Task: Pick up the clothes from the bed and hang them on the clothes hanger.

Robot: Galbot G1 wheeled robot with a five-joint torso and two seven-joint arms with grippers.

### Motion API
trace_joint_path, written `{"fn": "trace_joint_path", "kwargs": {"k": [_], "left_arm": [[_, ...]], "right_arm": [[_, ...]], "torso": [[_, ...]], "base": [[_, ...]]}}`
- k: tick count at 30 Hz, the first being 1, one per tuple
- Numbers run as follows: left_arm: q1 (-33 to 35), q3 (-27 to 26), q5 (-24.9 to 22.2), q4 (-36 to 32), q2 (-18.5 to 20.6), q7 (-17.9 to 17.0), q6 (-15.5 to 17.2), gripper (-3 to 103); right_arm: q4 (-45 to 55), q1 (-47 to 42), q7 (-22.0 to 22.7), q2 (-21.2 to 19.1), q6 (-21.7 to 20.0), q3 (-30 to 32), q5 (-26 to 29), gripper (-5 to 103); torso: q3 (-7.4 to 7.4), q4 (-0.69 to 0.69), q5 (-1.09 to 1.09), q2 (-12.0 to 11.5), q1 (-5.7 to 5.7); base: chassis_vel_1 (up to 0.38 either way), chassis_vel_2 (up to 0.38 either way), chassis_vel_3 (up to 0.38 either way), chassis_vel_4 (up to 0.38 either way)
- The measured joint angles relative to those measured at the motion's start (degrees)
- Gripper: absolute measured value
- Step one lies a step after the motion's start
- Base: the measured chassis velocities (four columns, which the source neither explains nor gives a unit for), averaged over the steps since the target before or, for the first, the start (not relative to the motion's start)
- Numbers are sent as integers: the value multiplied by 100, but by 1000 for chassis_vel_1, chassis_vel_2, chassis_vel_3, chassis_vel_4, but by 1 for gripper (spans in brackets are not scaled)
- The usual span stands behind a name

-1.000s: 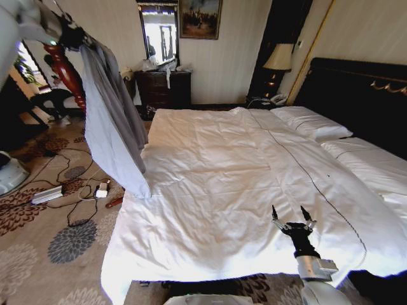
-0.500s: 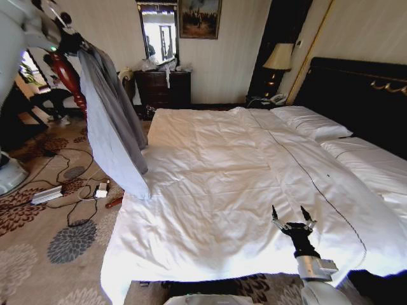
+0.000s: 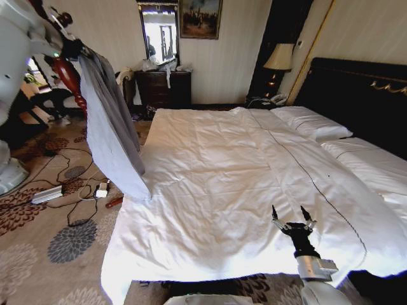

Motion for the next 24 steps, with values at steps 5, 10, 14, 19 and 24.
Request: {"fn": "trace_joint_path", "kwargs": {"k": [5, 10, 14, 19, 24], "left_arm": [[22, -67, 94, 78, -103, 31, 0, 16], [80, -77, 79, -60, -57, 3, 0, 16], [108, -91, 72, -51, -42, -14, 0, 16], [169, -118, 71, -98, 58, -9, 0, 16], [222, -120, 74, -149, 112, 13, -4, 16]], "right_arm": [[0, 0, 0, 0, 0, 0, 0, 100], [0, -1, 0, 0, 0, 0, 0, 100], [0, 0, 0, 0, 0, 0, 0, 100], [0, 0, 0, 0, 0, 0, 0, 100], [0, 0, 0, 0, 0, 0, 0, 100]], "torso": [[0, 0, 0, 0, 0], [0, 1, -1, 0, 0], [0, 0, 0, 0, 0], [-1, 2, -1, 0, 0], [-1, 0, 1, 0, 0]], "base": [[0, 0, 0, 0], [0, 0, 0, 0], [0, 0, 0, 0], [0, 0, 0, 0], [0, 0, 0, 0]]}}
